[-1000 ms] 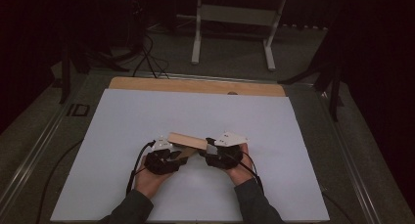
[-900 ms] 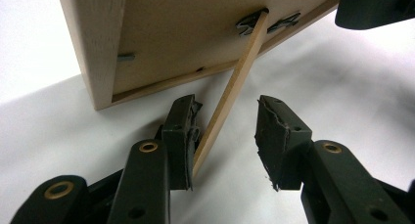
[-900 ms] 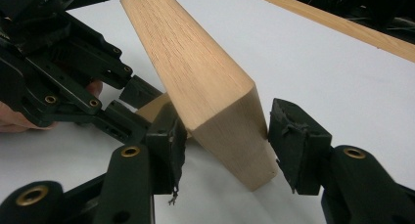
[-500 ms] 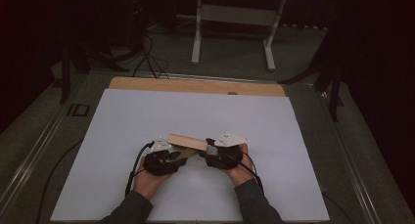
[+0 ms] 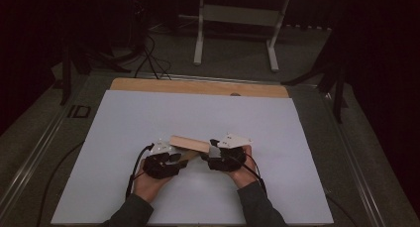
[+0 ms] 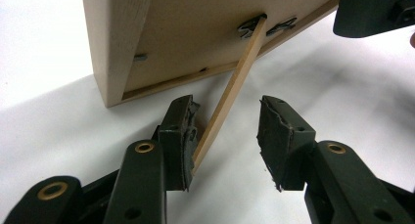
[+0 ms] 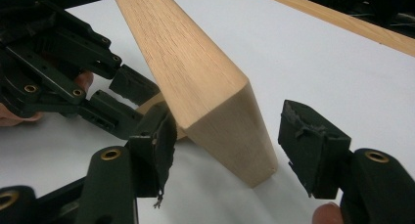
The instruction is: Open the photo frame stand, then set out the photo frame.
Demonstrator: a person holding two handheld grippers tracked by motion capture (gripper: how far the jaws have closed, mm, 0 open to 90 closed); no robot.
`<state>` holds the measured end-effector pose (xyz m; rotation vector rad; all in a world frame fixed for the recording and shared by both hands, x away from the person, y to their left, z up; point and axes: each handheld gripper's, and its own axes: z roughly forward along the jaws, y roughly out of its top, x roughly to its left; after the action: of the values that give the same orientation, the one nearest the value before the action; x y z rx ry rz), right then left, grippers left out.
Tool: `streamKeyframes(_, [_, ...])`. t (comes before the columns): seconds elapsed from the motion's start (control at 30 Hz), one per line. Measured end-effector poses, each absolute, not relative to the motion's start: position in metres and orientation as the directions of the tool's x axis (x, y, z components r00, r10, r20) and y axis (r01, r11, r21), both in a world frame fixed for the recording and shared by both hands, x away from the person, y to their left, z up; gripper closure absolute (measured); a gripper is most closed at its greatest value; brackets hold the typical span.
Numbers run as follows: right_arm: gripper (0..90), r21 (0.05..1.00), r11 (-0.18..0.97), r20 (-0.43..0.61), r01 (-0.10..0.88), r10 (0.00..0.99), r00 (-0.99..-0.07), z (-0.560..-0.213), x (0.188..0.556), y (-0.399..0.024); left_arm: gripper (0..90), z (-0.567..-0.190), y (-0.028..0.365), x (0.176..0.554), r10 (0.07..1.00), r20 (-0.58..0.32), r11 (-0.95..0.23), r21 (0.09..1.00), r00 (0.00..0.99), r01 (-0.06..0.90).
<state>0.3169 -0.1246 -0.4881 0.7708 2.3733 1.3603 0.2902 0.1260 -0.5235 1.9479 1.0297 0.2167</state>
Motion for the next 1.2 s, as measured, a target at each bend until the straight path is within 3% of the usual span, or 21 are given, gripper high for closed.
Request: streamKeyframes(1.2, [34.4, 0.856, 0.416, 0.013, 0.306, 0.575, -0.818, -0.4861, 0.3187, -0.1310, 57.2, -0.5174, 0.1336, 0.2845, 0.744, -0.218, -0.243, 0.792, 0.632, 0.560])
